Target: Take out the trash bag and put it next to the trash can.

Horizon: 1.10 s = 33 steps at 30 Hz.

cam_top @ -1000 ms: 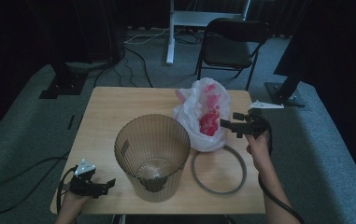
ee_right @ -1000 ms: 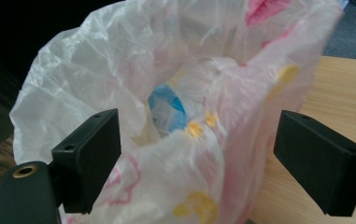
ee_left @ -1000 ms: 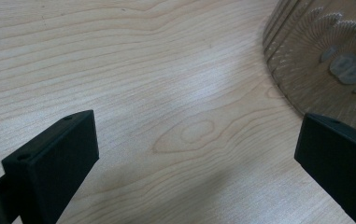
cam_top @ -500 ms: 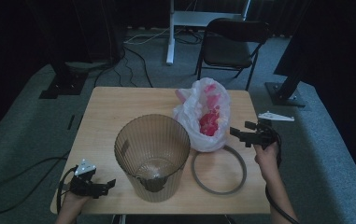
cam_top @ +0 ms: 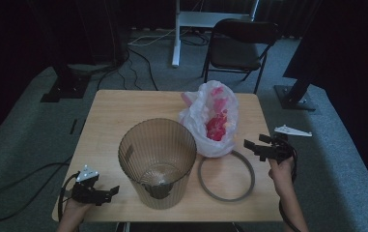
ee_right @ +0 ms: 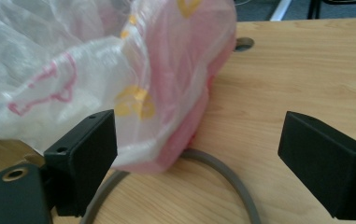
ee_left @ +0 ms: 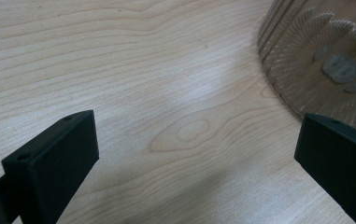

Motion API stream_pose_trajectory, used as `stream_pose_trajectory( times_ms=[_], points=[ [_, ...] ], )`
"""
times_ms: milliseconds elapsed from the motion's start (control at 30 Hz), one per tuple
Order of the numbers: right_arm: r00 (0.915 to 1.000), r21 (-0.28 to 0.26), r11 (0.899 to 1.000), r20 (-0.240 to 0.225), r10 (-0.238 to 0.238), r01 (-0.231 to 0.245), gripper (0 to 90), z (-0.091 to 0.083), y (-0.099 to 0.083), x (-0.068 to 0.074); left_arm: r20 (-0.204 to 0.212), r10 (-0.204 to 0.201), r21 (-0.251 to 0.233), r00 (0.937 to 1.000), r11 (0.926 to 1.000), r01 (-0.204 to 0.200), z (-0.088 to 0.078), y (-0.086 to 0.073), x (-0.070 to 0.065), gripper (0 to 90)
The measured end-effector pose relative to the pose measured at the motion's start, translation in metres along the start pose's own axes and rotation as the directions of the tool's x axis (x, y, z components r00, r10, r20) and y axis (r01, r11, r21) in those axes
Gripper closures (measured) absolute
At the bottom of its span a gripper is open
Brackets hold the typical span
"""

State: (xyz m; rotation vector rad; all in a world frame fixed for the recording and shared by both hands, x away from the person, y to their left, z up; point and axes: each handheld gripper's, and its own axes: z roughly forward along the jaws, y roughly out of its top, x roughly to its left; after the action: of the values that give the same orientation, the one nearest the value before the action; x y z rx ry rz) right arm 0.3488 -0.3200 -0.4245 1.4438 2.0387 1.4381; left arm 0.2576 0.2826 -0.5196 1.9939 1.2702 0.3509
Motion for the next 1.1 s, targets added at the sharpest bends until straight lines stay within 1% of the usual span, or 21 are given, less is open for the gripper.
stream_pose_trajectory(
  times_ms=[67, 133, 233, 333, 367, 433, 533, 667, 867, 1067, 1100],
  points=[
    [0.9998, 0.004, 1.0, 0.021, -0.002, 0.002, 11.1, -0.002, -0.005, 0.0, 0.001, 0.002, 0.003, 1.0, 1.0, -0.002, 0.0, -0.001, 0.0, 0.0],
    [0.9999, 0.009, 1.0, 0.005, 0.012, -0.012, 11.2, -0.004, -0.01, -0.003, 0.0, 0.0, 0.004, 1.0, 1.0, 0.0, 0.0, -0.001, 0.001, 0.0],
    [0.9997, 0.013, 1.0, 0.022, 0.008, -0.008, 11.3, -0.006, -0.017, -0.005, -0.002, 0.001, 0.007, 1.0, 1.0, -0.001, -0.001, -0.002, 0.001, 0.0],
    [0.9998, 0.018, 1.0, 0.019, 0.004, -0.005, 11.2, -0.008, -0.024, -0.008, -0.003, -0.001, 0.011, 1.0, 0.9999, 0.001, -0.001, -0.002, 0.001, 0.0],
    [0.9996, 0.019, 1.0, 0.027, 0.005, -0.006, 11.3, -0.008, -0.026, -0.009, -0.005, 0.0, 0.012, 1.0, 0.9999, 0.0, -0.001, -0.003, 0.001, 0.0],
    [0.9994, 0.03, 0.999, 0.032, 0.014, -0.015, 11.3, -0.009, -0.03, -0.01, -0.004, 0.001, 0.014, 1.0, 0.9999, -0.001, -0.001, -0.003, 0.002, 0.0],
    [0.9987, 0.048, 0.999, 0.049, 0.011, -0.014, 11.3, -0.008, -0.036, -0.013, -0.006, 0.001, 0.015, 1.0, 0.9999, -0.001, -0.001, -0.003, 0.001, 0.0],
    [0.998, 0.068, 0.997, 0.059, 0.024, -0.028, 11.4, -0.008, -0.047, -0.018, -0.004, 0.001, 0.014, 1.0, 0.9999, -0.001, 0.0, -0.003, 0.0, 0.0],
    [0.9973, 0.1, 0.994, 0.062, 0.04, -0.046, 12.5, -0.007, -0.062, -0.023, -0.002, -0.003, 0.01, 1.0, 0.9999, 0.003, -0.001, -0.004, 0.001, 0.0],
    [0.9947, 0.127, 0.991, 0.097, 0.034, -0.046, 13.5, -0.002, -0.07, -0.025, 0.003, 0.001, 0.012, 1.0, 0.9999, -0.001, -0.001, -0.005, 0.0, 0.0],
    [0.9947, 0.134, 0.99, 0.097, 0.033, -0.046, 13.5, -0.001, -0.071, -0.025, 0.004, 0.002, 0.014, 1.0, 0.9999, -0.002, -0.001, -0.005, 0.001, 0.0]
  ],
)
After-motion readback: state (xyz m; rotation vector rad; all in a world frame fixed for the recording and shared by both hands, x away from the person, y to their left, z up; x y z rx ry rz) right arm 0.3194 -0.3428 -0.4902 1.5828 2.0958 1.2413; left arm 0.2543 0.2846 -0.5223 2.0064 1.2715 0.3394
